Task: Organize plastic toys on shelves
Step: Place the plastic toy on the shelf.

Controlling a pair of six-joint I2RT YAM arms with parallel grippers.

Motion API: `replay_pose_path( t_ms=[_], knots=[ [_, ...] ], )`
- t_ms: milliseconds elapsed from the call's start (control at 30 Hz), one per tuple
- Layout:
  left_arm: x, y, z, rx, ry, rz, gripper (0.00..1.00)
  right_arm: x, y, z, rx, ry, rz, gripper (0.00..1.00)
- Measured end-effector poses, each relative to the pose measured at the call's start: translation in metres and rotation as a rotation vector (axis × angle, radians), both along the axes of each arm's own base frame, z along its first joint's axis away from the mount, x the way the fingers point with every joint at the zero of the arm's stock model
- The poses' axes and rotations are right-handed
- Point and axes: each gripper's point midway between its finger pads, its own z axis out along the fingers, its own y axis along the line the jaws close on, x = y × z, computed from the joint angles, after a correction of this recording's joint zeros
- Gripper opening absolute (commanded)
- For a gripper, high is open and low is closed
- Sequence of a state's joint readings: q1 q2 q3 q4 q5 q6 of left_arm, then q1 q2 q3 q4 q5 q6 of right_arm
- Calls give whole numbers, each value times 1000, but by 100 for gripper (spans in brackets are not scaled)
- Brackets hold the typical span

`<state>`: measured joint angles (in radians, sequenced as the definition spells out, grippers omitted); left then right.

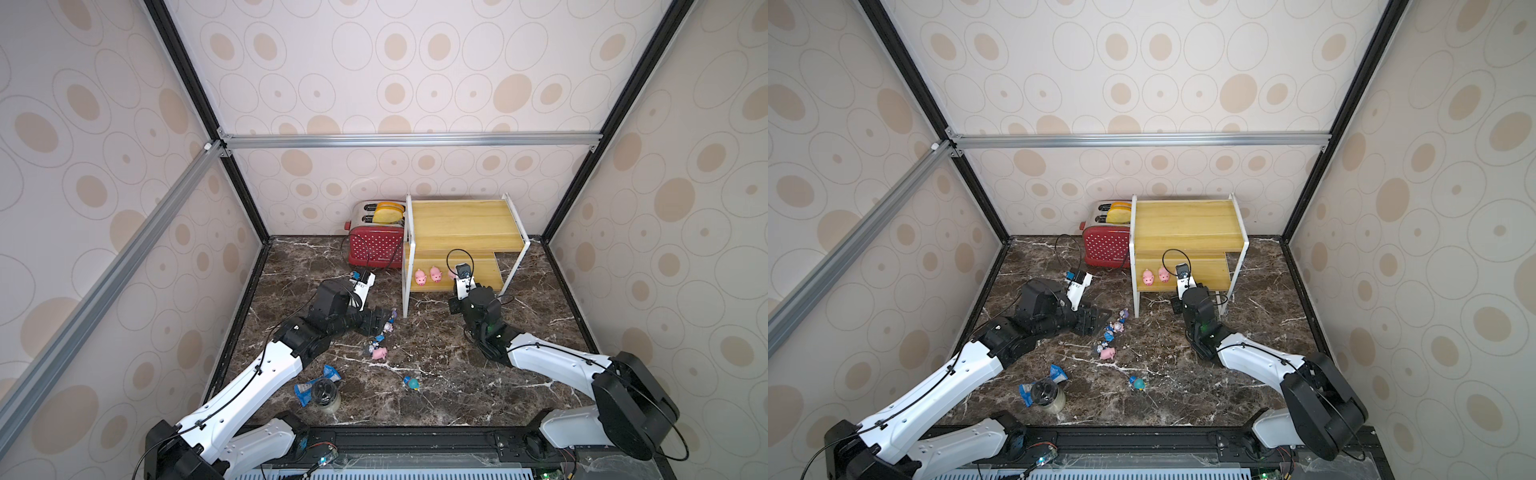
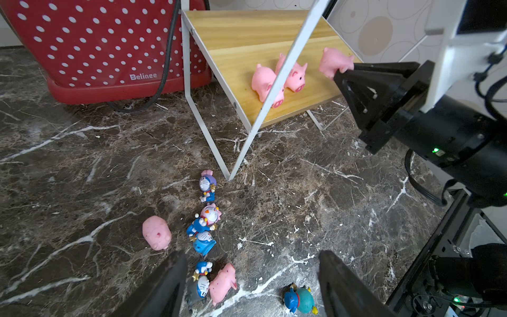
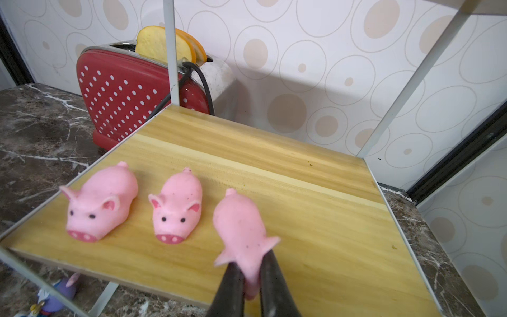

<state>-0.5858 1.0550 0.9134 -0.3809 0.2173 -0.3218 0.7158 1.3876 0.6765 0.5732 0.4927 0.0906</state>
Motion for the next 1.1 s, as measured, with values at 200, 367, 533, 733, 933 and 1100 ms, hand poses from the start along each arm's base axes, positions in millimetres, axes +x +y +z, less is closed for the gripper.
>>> replay_pose_path(
  t_ms=[200,367,533,733,933,1100],
  knots=[
    [0,2,-3,11,-1,3,79,8,-1,-14,10,30,-49,19],
    [0,3,-5,18,1,8,79,13,0,-16,23,36,-69,22],
    [0,4,-9,23,6,10,80,15,4,-17,31,45,-56,29],
    [-1,4,-11,25,10,10,80,15,7,-17,49,54,-50,38],
    [-1,4,-12,27,12,10,80,14,9,-17,59,62,-37,44],
    [-1,4,-12,26,12,10,81,11,8,-15,65,61,-28,56]
  ],
)
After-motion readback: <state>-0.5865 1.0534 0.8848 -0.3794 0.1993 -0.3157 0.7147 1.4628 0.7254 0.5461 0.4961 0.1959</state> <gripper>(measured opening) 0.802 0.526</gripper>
